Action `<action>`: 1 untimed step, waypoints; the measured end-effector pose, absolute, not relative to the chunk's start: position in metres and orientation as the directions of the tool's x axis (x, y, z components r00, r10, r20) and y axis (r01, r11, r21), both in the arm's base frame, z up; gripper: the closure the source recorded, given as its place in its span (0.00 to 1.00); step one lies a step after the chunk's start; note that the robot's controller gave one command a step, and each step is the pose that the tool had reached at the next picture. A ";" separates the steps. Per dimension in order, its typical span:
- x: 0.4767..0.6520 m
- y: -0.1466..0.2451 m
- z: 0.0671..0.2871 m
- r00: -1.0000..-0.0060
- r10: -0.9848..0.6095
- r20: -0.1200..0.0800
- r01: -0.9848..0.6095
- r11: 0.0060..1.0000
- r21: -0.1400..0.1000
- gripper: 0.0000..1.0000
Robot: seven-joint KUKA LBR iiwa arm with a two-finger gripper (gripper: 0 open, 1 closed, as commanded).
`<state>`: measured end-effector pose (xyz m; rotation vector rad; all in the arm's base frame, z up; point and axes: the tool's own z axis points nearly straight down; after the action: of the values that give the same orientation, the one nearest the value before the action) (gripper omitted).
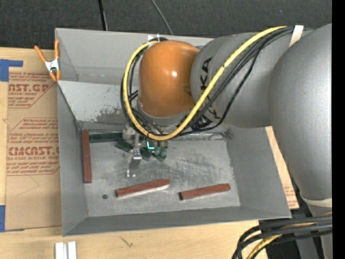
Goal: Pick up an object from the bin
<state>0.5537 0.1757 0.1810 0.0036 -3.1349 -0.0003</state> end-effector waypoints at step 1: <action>0.556 0.175 0.186 -1.000 -0.001 -0.001 -0.001 1.000 0.001 0.00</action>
Offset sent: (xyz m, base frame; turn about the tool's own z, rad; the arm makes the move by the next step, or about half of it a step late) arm 0.0242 -0.0664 -0.1110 0.0824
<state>0.5557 0.1749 0.1855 0.0014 -3.1426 -0.0022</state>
